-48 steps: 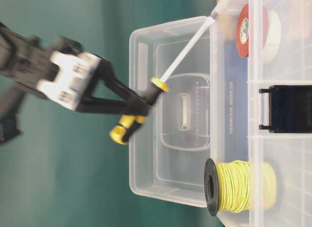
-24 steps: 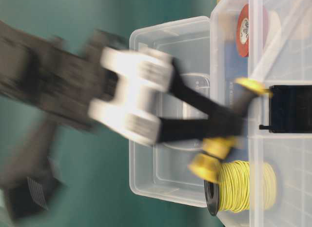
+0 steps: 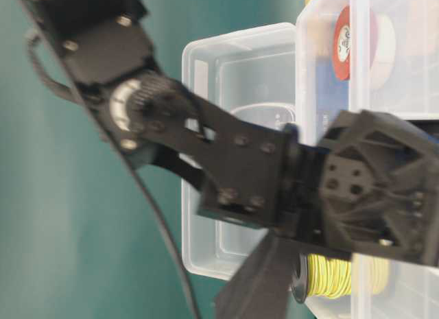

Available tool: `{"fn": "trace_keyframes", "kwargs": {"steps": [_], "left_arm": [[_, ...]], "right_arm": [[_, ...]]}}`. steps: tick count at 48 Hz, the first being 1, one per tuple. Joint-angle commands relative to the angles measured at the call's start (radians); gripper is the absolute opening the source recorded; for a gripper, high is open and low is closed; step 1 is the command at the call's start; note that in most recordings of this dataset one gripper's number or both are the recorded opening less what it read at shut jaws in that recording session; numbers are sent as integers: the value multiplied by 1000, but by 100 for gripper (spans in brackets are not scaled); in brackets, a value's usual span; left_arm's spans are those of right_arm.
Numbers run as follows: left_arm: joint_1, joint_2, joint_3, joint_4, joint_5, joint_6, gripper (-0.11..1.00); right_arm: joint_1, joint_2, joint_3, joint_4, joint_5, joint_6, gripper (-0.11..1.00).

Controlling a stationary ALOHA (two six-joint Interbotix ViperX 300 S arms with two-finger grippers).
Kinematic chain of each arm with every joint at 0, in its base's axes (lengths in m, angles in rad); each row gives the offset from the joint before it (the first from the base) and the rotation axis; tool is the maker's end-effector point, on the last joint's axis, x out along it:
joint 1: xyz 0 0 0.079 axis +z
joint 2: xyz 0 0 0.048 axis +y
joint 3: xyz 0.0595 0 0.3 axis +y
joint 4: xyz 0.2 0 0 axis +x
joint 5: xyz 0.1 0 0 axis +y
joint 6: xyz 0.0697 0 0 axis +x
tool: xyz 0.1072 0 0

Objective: Pick the screwdriver from the toolbox among several items.
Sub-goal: 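Lower the screwdriver onto the table above the blue pliers and release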

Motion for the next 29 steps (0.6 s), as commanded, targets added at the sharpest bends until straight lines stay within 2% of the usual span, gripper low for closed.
{"fn": "trace_keyframes", "kwargs": {"steps": [1, 8, 9, 15, 17, 24, 29], "left_arm": [[-2, 5, -12, 0, -5, 2, 0], [-2, 3, -12, 0, -3, 2, 0], [-2, 3, -11, -2, -5, 2, 0], [-2, 5, -12, -2, -5, 2, 0], [0, 5, -11, -2, -5, 0, 0], [-2, 5, -11, 0, -5, 0, 0], [-2, 3, -12, 0, -5, 0, 0]], "right_arm": [[5, -20, -25, 5, -17, 3, 46], [5, -25, -25, 3, -3, 2, 48], [5, -28, -23, 2, 3, 2, 51], [5, -84, -18, -26, 71, -9, 86], [5, -117, -9, -46, 86, -2, 92], [15, -285, 86, -104, 67, 17, 85], [20, -410, 192, -147, 6, 40, 86]]}}
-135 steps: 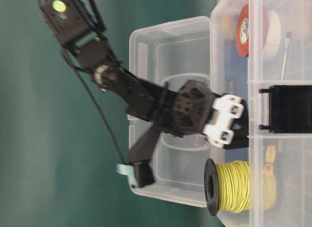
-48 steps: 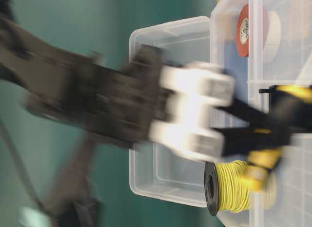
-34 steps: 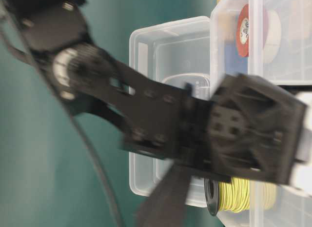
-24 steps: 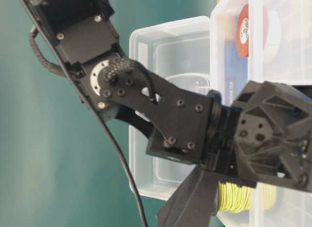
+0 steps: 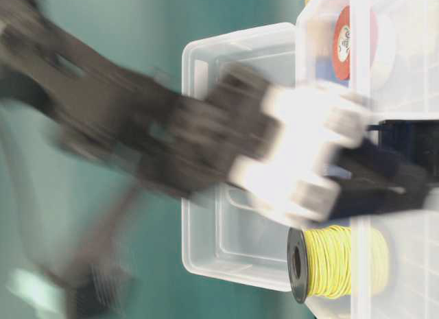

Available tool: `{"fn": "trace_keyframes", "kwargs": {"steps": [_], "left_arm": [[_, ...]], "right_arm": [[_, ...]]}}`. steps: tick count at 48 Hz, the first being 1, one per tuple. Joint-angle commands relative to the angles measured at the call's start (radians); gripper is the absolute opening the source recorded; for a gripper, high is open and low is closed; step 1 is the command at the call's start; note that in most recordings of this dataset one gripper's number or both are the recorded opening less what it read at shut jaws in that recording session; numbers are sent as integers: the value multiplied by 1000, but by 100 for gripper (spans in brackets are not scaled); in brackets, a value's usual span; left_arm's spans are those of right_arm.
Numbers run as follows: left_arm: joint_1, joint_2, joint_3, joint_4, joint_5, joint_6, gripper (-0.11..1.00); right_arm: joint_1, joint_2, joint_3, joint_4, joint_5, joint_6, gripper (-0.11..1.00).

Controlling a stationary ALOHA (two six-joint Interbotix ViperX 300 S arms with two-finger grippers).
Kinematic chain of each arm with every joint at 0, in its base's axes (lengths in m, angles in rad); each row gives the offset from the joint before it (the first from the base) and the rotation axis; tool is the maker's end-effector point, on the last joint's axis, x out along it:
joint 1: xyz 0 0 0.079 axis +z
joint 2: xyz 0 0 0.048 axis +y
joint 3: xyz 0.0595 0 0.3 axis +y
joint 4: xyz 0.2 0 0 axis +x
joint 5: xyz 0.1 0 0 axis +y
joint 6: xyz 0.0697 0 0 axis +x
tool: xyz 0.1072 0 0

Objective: Pick the screwdriver from the toolbox among several items.

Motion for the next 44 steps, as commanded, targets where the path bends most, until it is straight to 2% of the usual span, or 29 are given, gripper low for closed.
{"fn": "trace_keyframes", "kwargs": {"steps": [1, 15, 24, 34, 44], "left_arm": [[0, 5, -11, 0, -5, 0, 0], [-2, 5, -11, 0, -5, 0, 0], [-2, 5, -9, 0, -5, 0, 0], [-2, 6, -6, 0, -5, 2, 0], [-2, 6, -3, 0, -5, 5, 0]], "right_arm": [[8, -141, 77, -34, -52, 14, 86], [8, -548, 505, -112, -311, 38, 86], [6, -802, 729, -127, -419, 38, 86], [-11, -994, 888, -138, -423, 40, 85], [-44, -1109, 1008, -155, -436, 40, 85]]}}
